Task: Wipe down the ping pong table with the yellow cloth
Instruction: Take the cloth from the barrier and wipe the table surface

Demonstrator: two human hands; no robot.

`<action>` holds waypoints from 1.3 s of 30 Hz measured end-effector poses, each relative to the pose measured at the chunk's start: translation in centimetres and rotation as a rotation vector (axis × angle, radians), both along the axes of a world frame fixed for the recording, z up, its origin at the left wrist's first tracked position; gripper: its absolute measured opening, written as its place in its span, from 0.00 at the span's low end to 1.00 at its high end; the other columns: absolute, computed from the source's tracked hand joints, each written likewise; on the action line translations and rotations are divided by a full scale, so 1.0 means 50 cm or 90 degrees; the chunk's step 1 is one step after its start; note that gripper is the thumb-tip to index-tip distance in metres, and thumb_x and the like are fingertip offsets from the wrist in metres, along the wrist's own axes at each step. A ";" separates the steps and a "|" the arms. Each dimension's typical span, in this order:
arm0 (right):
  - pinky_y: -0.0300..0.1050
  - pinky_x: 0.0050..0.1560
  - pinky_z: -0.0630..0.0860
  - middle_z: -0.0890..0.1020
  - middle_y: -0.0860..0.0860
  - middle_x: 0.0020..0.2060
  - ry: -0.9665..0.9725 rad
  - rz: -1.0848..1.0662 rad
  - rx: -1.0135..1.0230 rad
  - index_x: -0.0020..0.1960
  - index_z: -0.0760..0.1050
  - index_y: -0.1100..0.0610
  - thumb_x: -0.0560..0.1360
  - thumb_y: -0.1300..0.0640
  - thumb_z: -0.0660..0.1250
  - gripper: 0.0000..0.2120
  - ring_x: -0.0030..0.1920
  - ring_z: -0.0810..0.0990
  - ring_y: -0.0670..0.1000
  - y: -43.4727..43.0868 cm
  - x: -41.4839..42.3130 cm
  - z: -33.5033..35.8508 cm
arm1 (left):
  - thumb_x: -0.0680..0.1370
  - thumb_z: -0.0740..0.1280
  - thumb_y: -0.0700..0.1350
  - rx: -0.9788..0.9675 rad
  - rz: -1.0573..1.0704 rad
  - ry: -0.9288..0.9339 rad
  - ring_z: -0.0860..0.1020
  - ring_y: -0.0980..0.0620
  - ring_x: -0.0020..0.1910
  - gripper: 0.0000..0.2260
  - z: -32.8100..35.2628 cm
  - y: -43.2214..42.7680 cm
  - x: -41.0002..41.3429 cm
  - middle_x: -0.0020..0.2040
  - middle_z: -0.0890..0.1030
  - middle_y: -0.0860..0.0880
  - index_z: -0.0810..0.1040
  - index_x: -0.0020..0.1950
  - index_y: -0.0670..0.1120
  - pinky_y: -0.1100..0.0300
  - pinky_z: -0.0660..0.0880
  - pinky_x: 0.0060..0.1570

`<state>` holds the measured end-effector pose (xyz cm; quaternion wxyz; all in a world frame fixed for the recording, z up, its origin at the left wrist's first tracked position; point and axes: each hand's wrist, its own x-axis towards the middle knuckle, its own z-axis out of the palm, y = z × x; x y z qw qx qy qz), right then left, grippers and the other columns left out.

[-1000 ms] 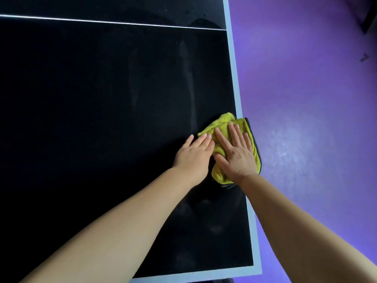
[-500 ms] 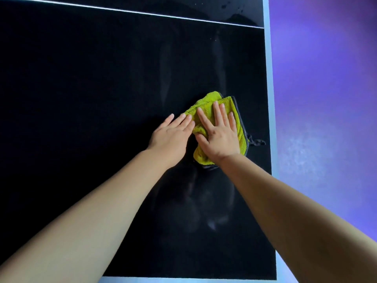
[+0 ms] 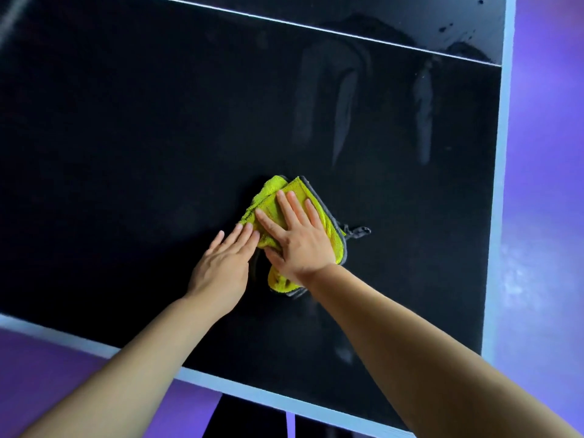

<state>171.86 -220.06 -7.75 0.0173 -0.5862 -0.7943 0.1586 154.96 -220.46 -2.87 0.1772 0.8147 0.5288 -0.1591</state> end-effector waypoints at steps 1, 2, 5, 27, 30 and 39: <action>0.58 0.77 0.44 0.51 0.57 0.79 0.007 0.006 0.007 0.79 0.54 0.43 0.74 0.40 0.56 0.34 0.79 0.46 0.58 0.004 0.008 0.000 | 0.82 0.50 0.42 -0.004 0.004 -0.011 0.36 0.59 0.73 0.25 0.000 0.005 0.009 0.77 0.43 0.52 0.44 0.77 0.48 0.60 0.34 0.70; 0.58 0.77 0.44 0.52 0.57 0.79 0.011 0.013 0.012 0.78 0.54 0.43 0.74 0.40 0.56 0.34 0.79 0.46 0.58 0.010 0.019 -0.002 | 0.82 0.50 0.43 -0.005 0.007 -0.017 0.38 0.57 0.74 0.25 -0.002 0.010 0.021 0.78 0.43 0.52 0.45 0.78 0.48 0.60 0.34 0.70; 0.57 0.77 0.45 0.52 0.55 0.79 0.015 0.010 0.019 0.78 0.55 0.42 0.75 0.40 0.59 0.33 0.79 0.47 0.56 0.043 0.070 -0.009 | 0.82 0.50 0.44 0.004 0.010 -0.025 0.39 0.55 0.75 0.25 -0.004 0.043 0.072 0.78 0.43 0.52 0.45 0.78 0.48 0.59 0.35 0.72; 0.49 0.77 0.37 0.45 0.48 0.79 0.005 -0.416 -0.004 0.77 0.50 0.36 0.79 0.43 0.55 0.28 0.78 0.39 0.47 0.256 0.719 -0.016 | 0.83 0.47 0.44 0.076 -0.209 -0.060 0.43 0.51 0.76 0.23 -0.057 0.377 0.798 0.78 0.46 0.50 0.48 0.78 0.47 0.51 0.41 0.74; 0.49 0.77 0.37 0.44 0.48 0.79 -0.018 -0.426 -0.009 0.78 0.48 0.36 0.80 0.43 0.54 0.28 0.78 0.38 0.48 0.267 0.716 -0.019 | 0.82 0.47 0.44 0.090 -0.228 -0.060 0.44 0.51 0.76 0.23 -0.055 0.389 0.794 0.78 0.46 0.49 0.48 0.78 0.47 0.51 0.41 0.74; 0.50 0.76 0.35 0.43 0.52 0.79 -0.014 -0.374 0.000 0.78 0.47 0.38 0.79 0.43 0.54 0.30 0.78 0.37 0.51 0.245 0.546 -0.013 | 0.82 0.46 0.44 0.123 -0.195 -0.062 0.44 0.52 0.76 0.23 -0.056 0.346 0.618 0.78 0.46 0.48 0.47 0.77 0.45 0.53 0.40 0.74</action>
